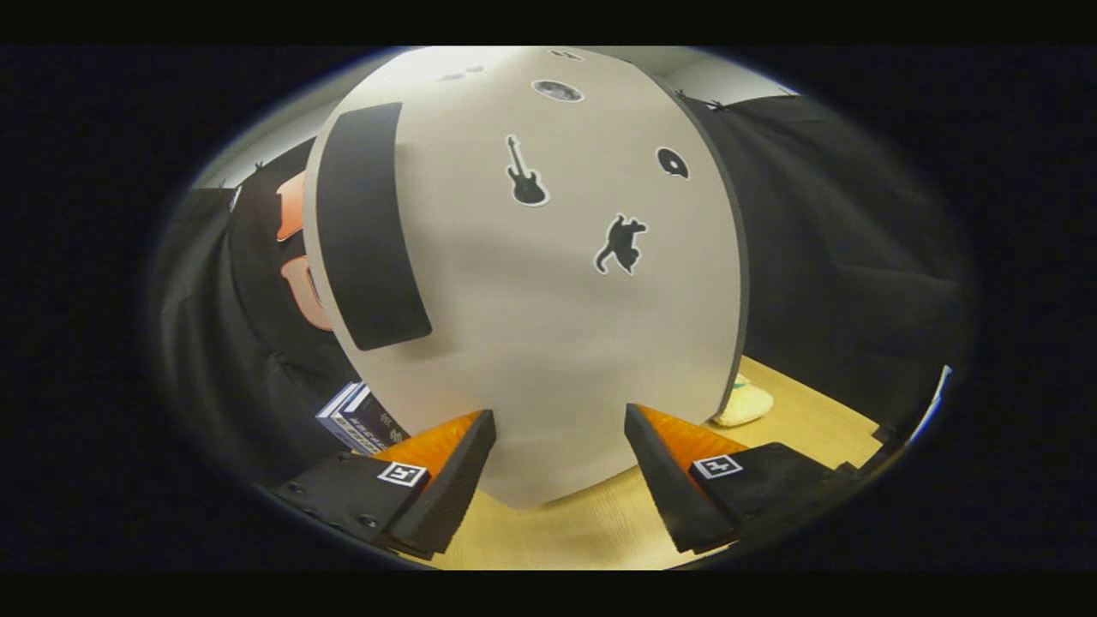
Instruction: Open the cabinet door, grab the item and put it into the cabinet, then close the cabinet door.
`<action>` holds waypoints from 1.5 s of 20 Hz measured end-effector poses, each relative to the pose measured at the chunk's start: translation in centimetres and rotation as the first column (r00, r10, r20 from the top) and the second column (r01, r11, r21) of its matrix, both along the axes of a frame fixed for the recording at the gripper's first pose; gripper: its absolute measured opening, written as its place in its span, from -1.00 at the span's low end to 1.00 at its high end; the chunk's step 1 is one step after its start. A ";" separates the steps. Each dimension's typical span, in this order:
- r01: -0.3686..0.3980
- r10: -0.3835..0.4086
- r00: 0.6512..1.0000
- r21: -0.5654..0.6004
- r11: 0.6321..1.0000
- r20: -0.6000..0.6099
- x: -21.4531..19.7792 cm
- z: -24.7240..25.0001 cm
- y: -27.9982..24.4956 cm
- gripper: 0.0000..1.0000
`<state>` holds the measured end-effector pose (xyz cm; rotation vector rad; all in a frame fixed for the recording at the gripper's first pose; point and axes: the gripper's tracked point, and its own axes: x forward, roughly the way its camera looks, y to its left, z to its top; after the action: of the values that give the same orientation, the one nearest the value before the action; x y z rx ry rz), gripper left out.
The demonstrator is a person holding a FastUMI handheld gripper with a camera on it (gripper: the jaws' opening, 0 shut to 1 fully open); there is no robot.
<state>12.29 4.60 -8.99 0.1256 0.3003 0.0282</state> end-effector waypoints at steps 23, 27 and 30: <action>0.037 -0.010 0.978 -0.127 0.991 0.207 -15.0 14.3 -4.5 0.95; 0.034 -0.011 0.981 -0.116 0.993 0.194 -15.5 13.8 -4.7 0.95; 0.038 -0.015 0.981 -0.116 0.993 0.194 -15.5 13.7 -4.7 0.94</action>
<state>-3.18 -0.08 4.67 0.0079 0.1054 -0.0037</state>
